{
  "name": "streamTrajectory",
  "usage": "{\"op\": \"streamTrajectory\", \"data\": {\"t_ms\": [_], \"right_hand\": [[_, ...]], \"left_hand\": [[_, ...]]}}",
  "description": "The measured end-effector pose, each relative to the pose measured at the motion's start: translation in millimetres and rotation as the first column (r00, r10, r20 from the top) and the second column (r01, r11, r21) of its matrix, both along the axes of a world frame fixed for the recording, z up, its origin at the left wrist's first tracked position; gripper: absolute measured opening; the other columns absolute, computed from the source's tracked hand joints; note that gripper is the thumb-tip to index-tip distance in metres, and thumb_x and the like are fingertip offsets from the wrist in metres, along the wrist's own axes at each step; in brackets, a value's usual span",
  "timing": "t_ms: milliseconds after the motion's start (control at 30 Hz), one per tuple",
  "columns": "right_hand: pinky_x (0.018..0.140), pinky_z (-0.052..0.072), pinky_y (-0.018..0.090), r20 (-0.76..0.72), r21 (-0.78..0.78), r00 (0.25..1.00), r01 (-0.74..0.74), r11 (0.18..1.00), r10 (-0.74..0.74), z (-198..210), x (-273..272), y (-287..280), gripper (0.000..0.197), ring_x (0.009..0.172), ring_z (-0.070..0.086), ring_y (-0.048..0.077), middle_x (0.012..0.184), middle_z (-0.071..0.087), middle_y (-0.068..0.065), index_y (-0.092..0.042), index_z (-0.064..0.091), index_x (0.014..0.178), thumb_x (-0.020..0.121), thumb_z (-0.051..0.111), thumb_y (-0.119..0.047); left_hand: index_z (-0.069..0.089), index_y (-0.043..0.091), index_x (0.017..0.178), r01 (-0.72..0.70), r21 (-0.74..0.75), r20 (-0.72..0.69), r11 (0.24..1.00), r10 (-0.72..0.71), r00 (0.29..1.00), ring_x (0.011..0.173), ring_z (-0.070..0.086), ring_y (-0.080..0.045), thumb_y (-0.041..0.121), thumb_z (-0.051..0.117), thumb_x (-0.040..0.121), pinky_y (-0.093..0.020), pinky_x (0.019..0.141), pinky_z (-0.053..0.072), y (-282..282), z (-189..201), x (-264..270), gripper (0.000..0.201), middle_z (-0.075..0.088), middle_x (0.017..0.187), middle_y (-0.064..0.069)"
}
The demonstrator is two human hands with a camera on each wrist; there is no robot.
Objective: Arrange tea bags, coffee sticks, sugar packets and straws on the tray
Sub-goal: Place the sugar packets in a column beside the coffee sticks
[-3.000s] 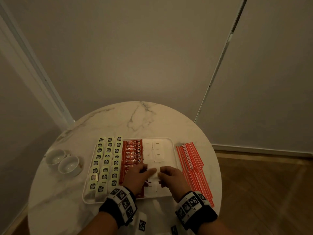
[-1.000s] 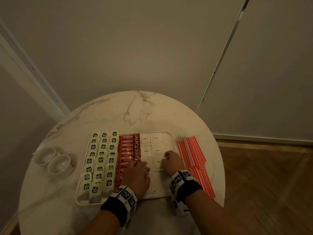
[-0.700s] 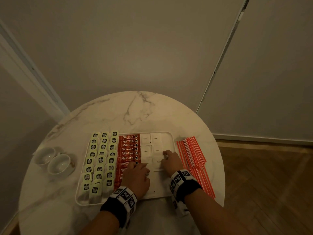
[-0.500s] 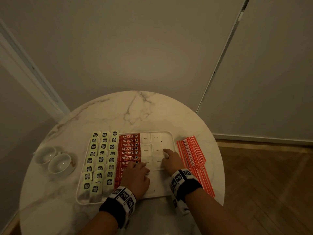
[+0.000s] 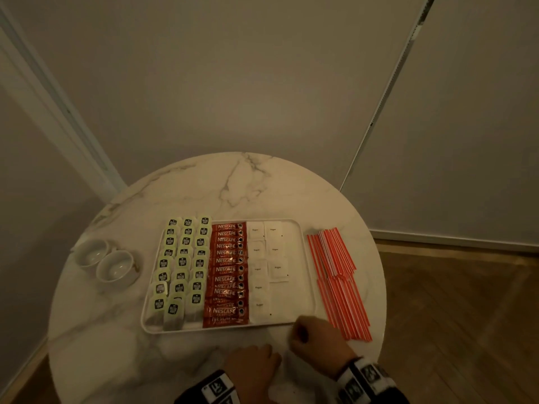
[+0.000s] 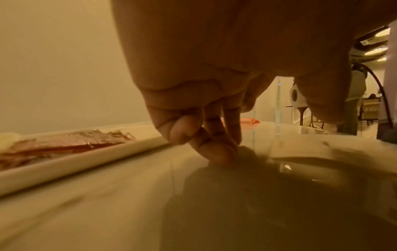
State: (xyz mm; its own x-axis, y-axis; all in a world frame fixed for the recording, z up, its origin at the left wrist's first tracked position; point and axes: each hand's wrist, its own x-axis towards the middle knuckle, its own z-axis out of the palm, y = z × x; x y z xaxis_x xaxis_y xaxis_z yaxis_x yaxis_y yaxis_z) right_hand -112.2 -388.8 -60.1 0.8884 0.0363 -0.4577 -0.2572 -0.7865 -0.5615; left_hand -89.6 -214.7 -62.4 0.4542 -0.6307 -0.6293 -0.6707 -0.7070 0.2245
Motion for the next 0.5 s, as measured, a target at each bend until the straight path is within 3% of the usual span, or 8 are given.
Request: {"op": "streamTrajectory", "data": {"t_ms": [100, 133, 233, 267, 333, 400, 433, 500], "right_hand": [[0.08, 0.043, 0.034, -0.173, -0.156, 0.95, -0.287, 0.945, 0.26, -7.7, -31.8, 3.4, 0.028, 0.095, 0.055, 0.025, 0.11, 0.046, 0.005, -0.021, 0.051, 0.103, 0.082, 0.062, -0.036], [0.075, 0.045, 0.035, -0.136, -0.248, 0.94, -0.337, 0.908, 0.312, -15.7, -41.6, 6.9, 0.029, 0.094, 0.058, 0.027, 0.113, 0.044, 0.009, -0.016, 0.049, 0.11, 0.086, 0.056, -0.031], [0.037, 0.041, 0.026, -0.202, -0.367, 0.943, -0.324, 0.872, 0.266, -36.2, -60.9, 13.4, 0.024, 0.052, 0.059, 0.015, 0.093, 0.04, 0.002, -0.023, 0.048, 0.088, 0.069, 0.042, -0.036], [0.032, 0.039, 0.023, -0.105, -0.383, 0.952, -0.306, 0.872, 0.288, -49.4, -58.4, 15.7, 0.023, 0.046, 0.055, 0.012, 0.089, 0.04, 0.0, -0.026, 0.052, 0.08, 0.065, 0.04, -0.038], [0.041, 0.044, 0.023, -0.138, -0.426, 0.912, -0.407, 0.808, 0.387, -43.5, -58.7, 28.1, 0.029, 0.05, 0.057, 0.014, 0.086, 0.045, 0.0, -0.026, 0.064, 0.069, 0.068, 0.036, -0.035], [0.071, 0.05, 0.032, -0.085, -0.359, 0.91, -0.408, 0.839, 0.406, -27.0, -47.8, 34.2, 0.04, 0.084, 0.062, 0.031, 0.106, 0.05, 0.011, -0.012, 0.068, 0.096, 0.085, 0.033, -0.027], [0.084, 0.046, 0.036, -0.025, -0.369, 0.911, -0.39, 0.843, 0.411, -25.2, -43.7, 32.4, 0.038, 0.101, 0.058, 0.031, 0.118, 0.047, 0.015, -0.006, 0.062, 0.111, 0.094, 0.033, -0.024], [0.092, 0.041, 0.034, -0.094, -0.252, 0.941, -0.339, 0.907, 0.325, -17.9, -33.3, 30.8, 0.031, 0.112, 0.055, 0.029, 0.126, 0.049, 0.015, -0.005, 0.056, 0.119, 0.097, 0.042, -0.024]], "left_hand": [[0.037, 0.007, 0.13, 0.001, -0.036, 0.024, 0.999, 0.0, 1.0, 0.113, 0.047, -0.038, 0.032, 0.03, 0.097, -0.049, 0.085, 0.042, -1.5, -11.5, -13.2, 0.042, 0.036, 0.136, -0.018], [0.035, 0.006, 0.133, -0.002, -0.046, 0.03, 0.999, 0.003, 1.0, 0.116, 0.045, -0.039, 0.029, 0.02, 0.096, -0.05, 0.087, 0.041, -4.1, -15.2, -17.8, 0.046, 0.032, 0.141, -0.018], [0.031, 0.004, 0.139, -0.007, -0.018, -0.01, 1.0, 0.007, 1.0, 0.123, 0.039, -0.04, 0.024, 0.017, 0.1, -0.054, 0.092, 0.039, -9.9, -19.1, -27.4, 0.046, 0.027, 0.146, -0.019], [0.033, 0.004, 0.139, -0.022, 0.003, -0.01, 1.0, 0.022, 1.0, 0.124, 0.038, -0.04, 0.021, 0.022, 0.102, -0.055, 0.093, 0.039, -11.9, -19.6, -28.5, 0.042, 0.03, 0.144, -0.019], [0.038, 0.002, 0.135, -0.059, 0.027, -0.036, 0.998, 0.06, 0.998, 0.125, 0.039, -0.038, 0.019, 0.03, 0.102, -0.053, 0.098, 0.038, -11.1, -19.5, -26.4, 0.038, 0.036, 0.139, -0.018], [0.045, 0.002, 0.132, -0.108, -0.032, -0.075, 0.994, 0.106, 0.992, 0.127, 0.041, -0.034, 0.02, 0.038, 0.1, -0.049, 0.104, 0.036, -6.1, -17.8, -22.1, 0.037, 0.041, 0.136, -0.016], [0.05, 0.004, 0.127, -0.163, -0.088, -0.125, 0.983, 0.152, 0.98, 0.125, 0.044, -0.031, 0.021, 0.045, 0.097, -0.044, 0.105, 0.036, -1.8, -15.7, -18.1, 0.035, 0.046, 0.133, -0.014], [0.061, 0.015, 0.102, -0.359, -0.226, -0.255, 0.905, 0.301, 0.919, 0.113, 0.055, -0.024, 0.031, 0.052, 0.09, -0.032, 0.096, 0.041, 8.4, -9.6, -8.7, 0.022, 0.061, 0.117, -0.007]]}}
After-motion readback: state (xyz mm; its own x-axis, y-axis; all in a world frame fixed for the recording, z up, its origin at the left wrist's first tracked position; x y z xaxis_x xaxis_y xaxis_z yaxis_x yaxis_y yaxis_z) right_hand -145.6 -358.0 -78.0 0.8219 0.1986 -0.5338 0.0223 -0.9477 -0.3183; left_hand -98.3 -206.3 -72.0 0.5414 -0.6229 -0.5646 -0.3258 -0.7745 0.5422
